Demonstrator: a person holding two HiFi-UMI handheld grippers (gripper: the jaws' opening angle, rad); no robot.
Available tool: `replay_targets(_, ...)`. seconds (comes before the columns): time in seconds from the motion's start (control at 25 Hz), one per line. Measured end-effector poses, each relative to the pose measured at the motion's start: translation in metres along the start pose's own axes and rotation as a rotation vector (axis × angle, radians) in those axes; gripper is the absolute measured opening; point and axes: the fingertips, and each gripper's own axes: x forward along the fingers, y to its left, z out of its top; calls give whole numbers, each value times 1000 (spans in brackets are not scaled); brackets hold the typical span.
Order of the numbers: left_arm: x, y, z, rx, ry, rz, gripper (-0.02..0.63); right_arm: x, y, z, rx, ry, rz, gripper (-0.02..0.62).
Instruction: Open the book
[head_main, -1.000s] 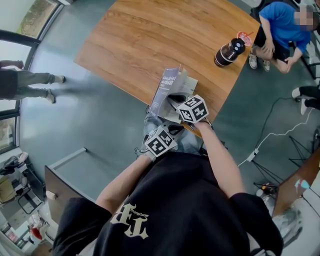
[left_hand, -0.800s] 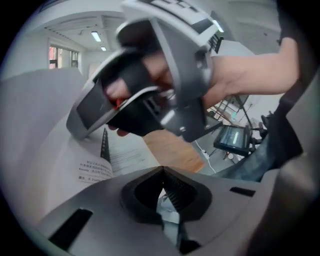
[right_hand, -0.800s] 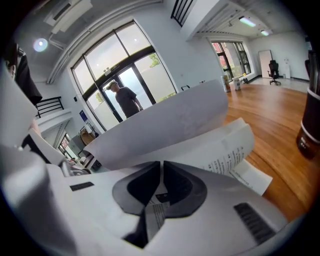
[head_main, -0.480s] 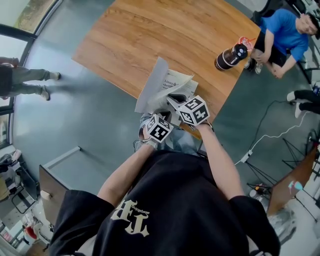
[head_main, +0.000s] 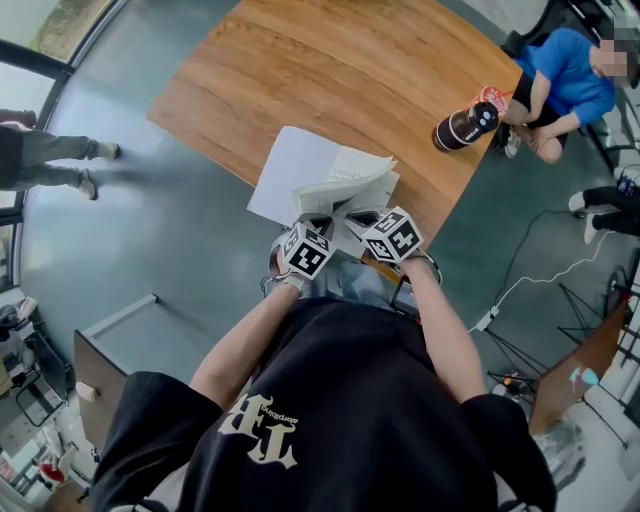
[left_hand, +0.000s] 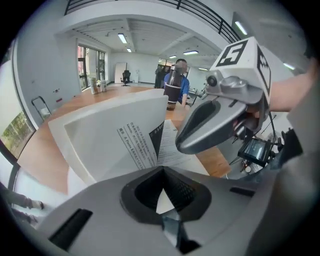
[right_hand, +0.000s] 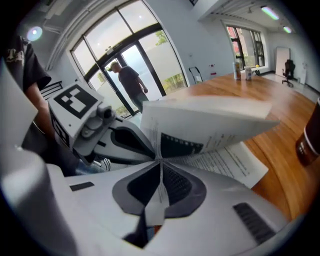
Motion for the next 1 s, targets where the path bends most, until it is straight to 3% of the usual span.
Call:
replay_targets(0.12, -6, 7, -1, -16, -5, 0, 6, 11, -12, -10, 27, 62, -45, 5)
replay_targets(0.36, -13, 20, -10, -77, -7, -28, 6, 30, -30, 21, 117, -14, -82, 5)
replay_targets(0.6, -21, 45, -22, -114, 2, -49, 6, 61, -27, 54, 120, -18, -69, 5)
replay_targets(0.84, -26, 74, -28, -126, 9, -63, 6, 97, -24, 67, 119, 29, -70, 5)
replay_targets(1.0, -28, 90, -30, -119, 22, -86, 6, 111, -31, 66, 189, 84, -96, -11)
